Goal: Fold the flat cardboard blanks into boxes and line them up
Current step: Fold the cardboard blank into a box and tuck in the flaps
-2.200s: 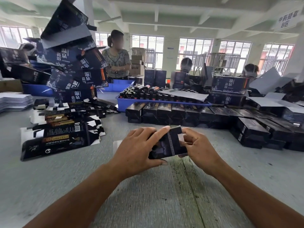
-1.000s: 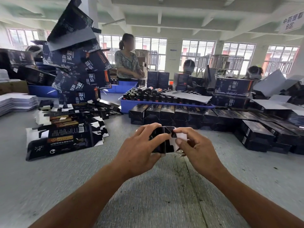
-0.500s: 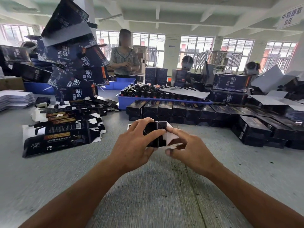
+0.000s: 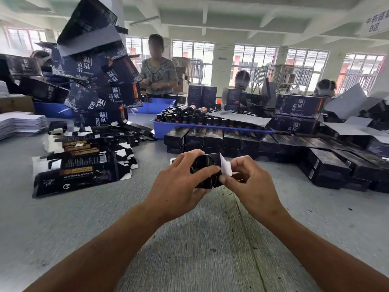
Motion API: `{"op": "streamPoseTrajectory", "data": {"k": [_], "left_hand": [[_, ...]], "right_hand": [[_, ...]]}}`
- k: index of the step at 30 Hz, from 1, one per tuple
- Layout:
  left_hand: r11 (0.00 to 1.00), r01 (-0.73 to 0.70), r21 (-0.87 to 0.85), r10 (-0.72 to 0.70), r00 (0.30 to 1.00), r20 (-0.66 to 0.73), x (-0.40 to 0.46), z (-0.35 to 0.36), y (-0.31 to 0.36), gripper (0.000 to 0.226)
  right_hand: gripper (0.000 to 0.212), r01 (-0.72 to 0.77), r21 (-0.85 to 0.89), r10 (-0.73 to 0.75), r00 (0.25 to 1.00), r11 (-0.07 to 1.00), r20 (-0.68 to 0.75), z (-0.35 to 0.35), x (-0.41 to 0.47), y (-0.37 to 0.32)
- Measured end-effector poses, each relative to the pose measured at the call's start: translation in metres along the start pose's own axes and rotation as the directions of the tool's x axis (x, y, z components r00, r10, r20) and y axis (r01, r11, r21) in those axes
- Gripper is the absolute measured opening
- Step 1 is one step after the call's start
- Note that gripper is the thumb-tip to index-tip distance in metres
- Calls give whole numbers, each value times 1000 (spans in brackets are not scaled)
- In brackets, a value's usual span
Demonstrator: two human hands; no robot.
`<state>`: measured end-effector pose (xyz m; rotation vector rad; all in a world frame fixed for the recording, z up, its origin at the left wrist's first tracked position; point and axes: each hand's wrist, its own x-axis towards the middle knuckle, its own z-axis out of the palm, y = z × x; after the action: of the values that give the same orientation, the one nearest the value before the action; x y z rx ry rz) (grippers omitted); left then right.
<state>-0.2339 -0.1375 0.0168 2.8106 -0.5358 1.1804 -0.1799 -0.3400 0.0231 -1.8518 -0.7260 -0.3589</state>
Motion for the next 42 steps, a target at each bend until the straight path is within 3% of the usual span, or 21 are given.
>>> {"op": "streamPoseTrajectory", "data": {"k": [4, 9, 13, 16, 23, 37, 42], "left_hand": [[998, 49, -46, -50, 998, -29, 0, 1, -1, 74], [992, 88, -86, -93, 993, -66, 2, -1, 6, 100], [993, 77, -94, -86, 991, -98, 3, -1, 11, 96], [993, 60, -102, -70, 992, -106, 3, -1, 11, 93], [992, 45, -121, -55, 996, -76, 3, 3, 14, 92], [989, 38, -143, -52, 994, -97, 4, 2, 13, 91], [997, -9, -78, 2, 996, -94, 4, 2, 12, 91]], "right_hand": [[29, 19, -20, -17, 998, 1000, 56, 1, 0, -1], [16, -48, 123, 45, 999, 991, 29, -2, 3, -1], [21, -139, 217, 117, 987, 966, 111, -5, 4, 0], [12, -127, 230, 104, 988, 965, 111, -4, 4, -1], [9, -57, 150, 59, 998, 987, -6, -3, 3, -3], [10, -86, 136, 78, 995, 987, 61, -3, 2, -4], [3, -57, 55, 59, 997, 997, -40, 1, 1, -6]]}}
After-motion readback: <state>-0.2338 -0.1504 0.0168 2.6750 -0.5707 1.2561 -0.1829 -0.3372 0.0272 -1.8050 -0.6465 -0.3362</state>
